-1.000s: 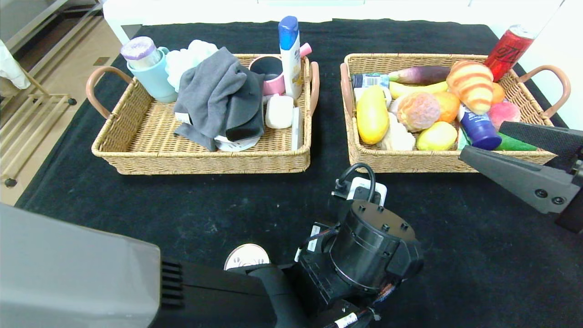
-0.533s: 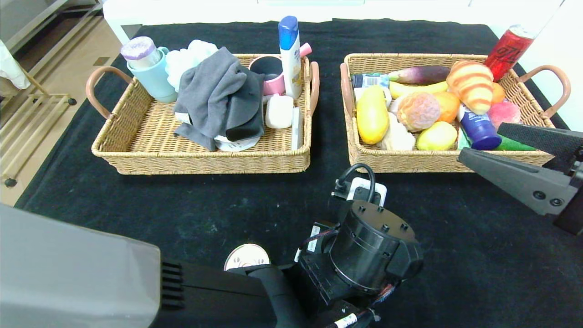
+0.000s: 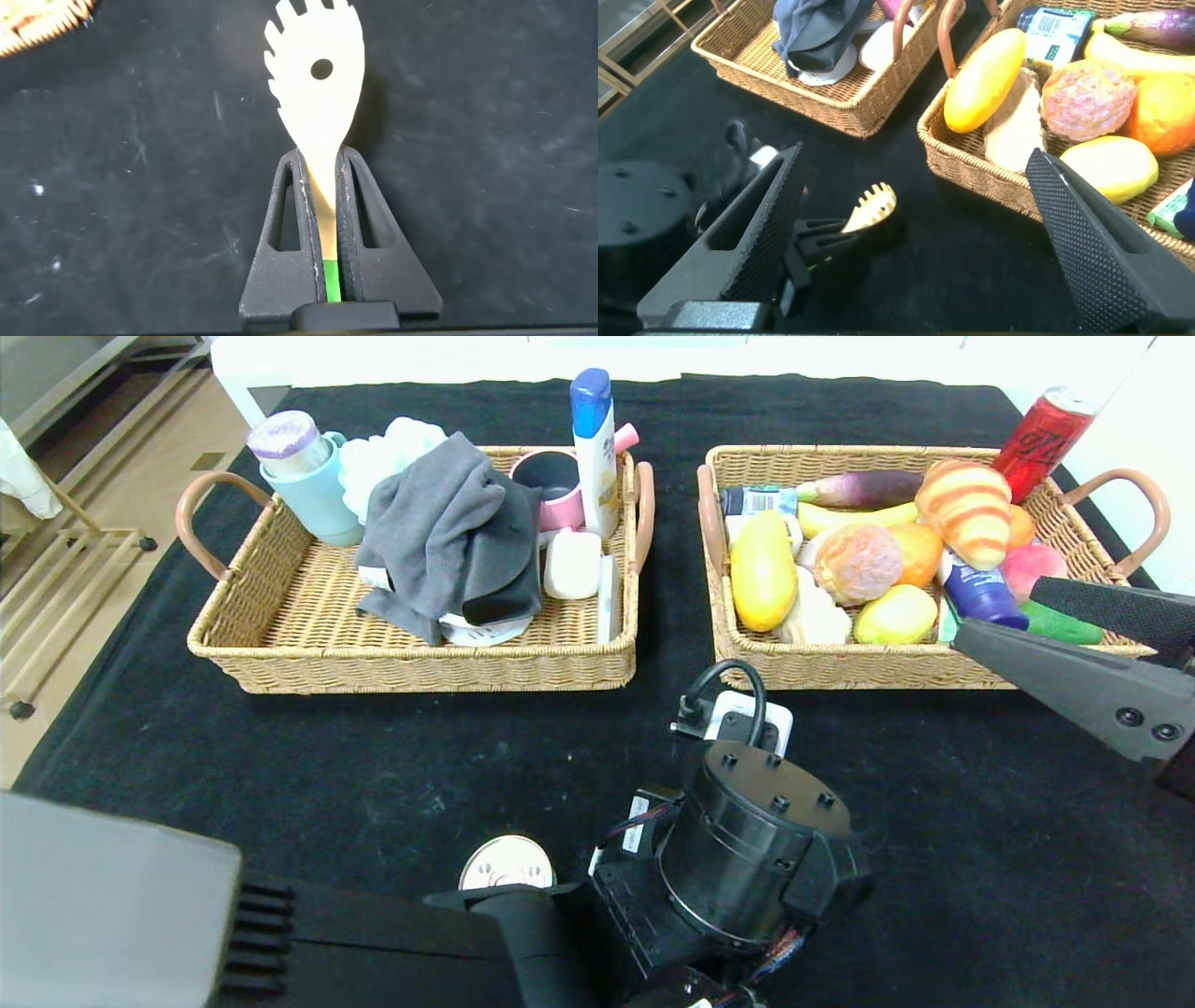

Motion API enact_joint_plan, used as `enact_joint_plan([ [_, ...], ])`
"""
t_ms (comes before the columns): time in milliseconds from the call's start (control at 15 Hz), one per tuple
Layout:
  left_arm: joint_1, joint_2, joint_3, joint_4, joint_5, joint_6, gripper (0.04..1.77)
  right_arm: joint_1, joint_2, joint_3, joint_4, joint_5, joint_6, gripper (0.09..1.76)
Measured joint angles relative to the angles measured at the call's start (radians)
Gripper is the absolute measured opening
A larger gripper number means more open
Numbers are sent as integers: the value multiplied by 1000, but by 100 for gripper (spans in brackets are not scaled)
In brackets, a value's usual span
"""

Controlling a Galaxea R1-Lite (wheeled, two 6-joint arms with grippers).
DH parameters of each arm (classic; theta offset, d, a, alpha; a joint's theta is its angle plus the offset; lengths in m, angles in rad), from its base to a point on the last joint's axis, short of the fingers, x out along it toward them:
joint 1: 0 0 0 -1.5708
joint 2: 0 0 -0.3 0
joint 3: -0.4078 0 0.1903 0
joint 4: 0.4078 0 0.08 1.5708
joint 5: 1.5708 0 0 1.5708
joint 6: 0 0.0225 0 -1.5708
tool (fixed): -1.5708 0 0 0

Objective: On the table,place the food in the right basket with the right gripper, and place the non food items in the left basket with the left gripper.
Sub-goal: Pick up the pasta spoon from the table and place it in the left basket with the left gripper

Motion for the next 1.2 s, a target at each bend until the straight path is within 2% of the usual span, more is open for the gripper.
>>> enact_joint_plan([
  [267, 6, -53, 4, 0, -5, 3, 20, 0, 6, 1, -2, 0, 0, 171],
  [600, 46, -133, -4, 4, -35, 23, 20, 0, 16, 4, -2, 0, 0, 171],
  [867, 93, -189, -13, 4, -45, 60, 20, 1, 22, 7, -2, 0, 0, 171],
  [1200, 190, -241, -67, 9, -92, 104, 20, 4, 24, 10, -3, 0, -1, 171],
])
